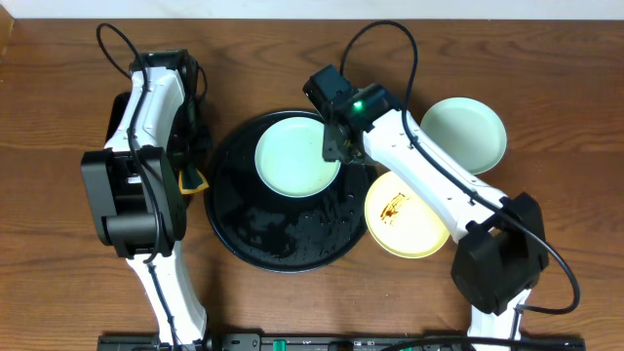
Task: Clean dirty plates on tray and stack at the side
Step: 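Tilt the white plate up by its rim with the right gripper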
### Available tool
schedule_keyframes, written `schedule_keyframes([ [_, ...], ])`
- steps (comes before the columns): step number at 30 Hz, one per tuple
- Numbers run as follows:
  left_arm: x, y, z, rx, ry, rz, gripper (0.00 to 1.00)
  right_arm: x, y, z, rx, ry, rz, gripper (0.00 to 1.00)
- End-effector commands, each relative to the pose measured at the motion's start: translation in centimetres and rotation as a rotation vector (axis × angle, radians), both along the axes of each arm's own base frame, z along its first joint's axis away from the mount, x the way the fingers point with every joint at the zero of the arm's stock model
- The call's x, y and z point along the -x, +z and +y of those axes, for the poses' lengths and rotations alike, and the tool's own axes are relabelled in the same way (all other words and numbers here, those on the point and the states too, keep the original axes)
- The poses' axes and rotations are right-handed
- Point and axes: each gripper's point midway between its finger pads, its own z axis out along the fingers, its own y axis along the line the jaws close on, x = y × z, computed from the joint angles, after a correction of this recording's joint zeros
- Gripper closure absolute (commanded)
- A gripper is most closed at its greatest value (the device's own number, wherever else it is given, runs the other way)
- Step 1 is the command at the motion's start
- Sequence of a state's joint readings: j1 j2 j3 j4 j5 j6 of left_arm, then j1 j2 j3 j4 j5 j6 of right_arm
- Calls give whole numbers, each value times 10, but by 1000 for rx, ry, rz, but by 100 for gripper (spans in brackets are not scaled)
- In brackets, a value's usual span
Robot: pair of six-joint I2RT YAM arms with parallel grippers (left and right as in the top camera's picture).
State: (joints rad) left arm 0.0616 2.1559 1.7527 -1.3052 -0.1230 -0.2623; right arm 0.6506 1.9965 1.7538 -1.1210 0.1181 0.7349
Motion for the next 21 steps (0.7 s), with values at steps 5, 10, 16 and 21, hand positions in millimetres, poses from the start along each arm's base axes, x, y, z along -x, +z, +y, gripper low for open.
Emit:
schedule_keyframes([
  [5, -6, 17, 4, -24, -15, -49, 69, 40, -49, 36, -100, 44, 129, 36],
  [10, -6, 17, 4, -22, -23, -48, 68, 54, -83, 42, -160, 24, 167, 41],
  [16, -6, 17, 4, -22, -23, -48, 68, 61, -105, 40, -183, 6, 174, 26],
  [21, -5, 17, 4, -22, -23, -44, 67, 54, -111, 44, -210, -2, 130, 20],
])
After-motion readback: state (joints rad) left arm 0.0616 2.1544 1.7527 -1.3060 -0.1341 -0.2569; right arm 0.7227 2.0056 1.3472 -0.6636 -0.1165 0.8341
